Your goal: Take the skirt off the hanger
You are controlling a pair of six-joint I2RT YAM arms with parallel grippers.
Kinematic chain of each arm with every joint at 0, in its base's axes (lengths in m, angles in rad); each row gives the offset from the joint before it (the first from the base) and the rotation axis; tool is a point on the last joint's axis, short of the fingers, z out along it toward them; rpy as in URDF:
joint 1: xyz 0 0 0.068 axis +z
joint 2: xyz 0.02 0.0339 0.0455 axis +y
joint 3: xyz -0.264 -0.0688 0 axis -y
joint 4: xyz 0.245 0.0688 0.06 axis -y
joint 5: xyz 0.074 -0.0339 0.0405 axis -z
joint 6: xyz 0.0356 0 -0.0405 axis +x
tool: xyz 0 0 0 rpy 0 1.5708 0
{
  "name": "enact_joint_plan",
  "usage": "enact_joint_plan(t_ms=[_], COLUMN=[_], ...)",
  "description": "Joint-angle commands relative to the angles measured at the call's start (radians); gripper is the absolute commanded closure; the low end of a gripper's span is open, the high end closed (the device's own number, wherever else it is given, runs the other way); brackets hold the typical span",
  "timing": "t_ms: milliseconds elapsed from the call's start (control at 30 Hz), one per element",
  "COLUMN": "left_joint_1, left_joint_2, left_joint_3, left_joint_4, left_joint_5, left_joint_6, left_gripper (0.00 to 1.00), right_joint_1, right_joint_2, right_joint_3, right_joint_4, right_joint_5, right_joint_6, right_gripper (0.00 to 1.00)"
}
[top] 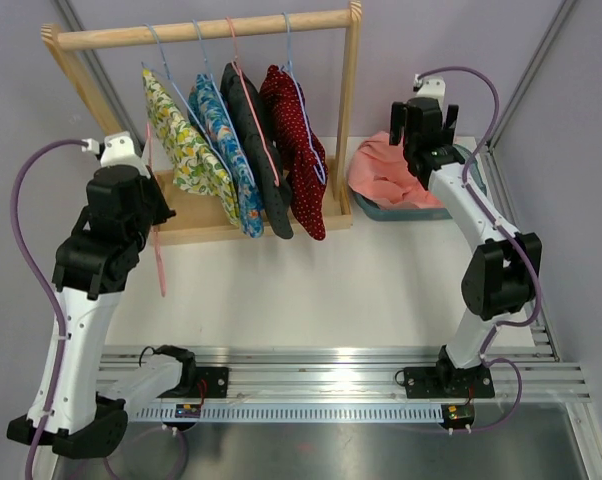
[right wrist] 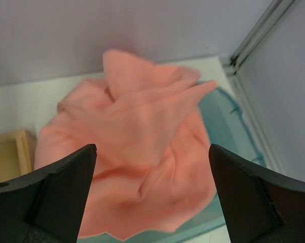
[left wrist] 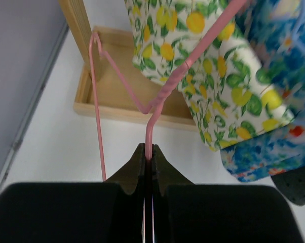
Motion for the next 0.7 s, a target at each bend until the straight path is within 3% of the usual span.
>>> enact_joint_plan(t_ms=[0,233,433,667], left_joint_1=[0.026,0.165,0.275,0.329], left_joint_2=[0.089,0.237,0.332,0.444], left_joint_3=[0.163,0.347,0.451,0.587], left_joint_4=[0.099,0.196,0.285,0.306], left_joint_5=[-0.072,0.098,0.345,0.534], left_joint_6=[0.069,0.099,0.036,-0.05], left_gripper=[1.0,1.0,1.0,1.0], right_joint_1=[-0.008,-0.008,-0.008,-0.008], right_joint_2=[-0.154,-0.286,-0.311,-0.332], right_joint_3=[-0.153,-0.387,-0.452,-0.48], right_joint_4=[0.03,0.047,0.074,0.088], right_joint_5=[-0.118,-0.249,-0.332,-0.354], right_joint_6=[0.245,0.358,0.425,0.436], right_gripper=[0.01,0.0,0.01,0.01])
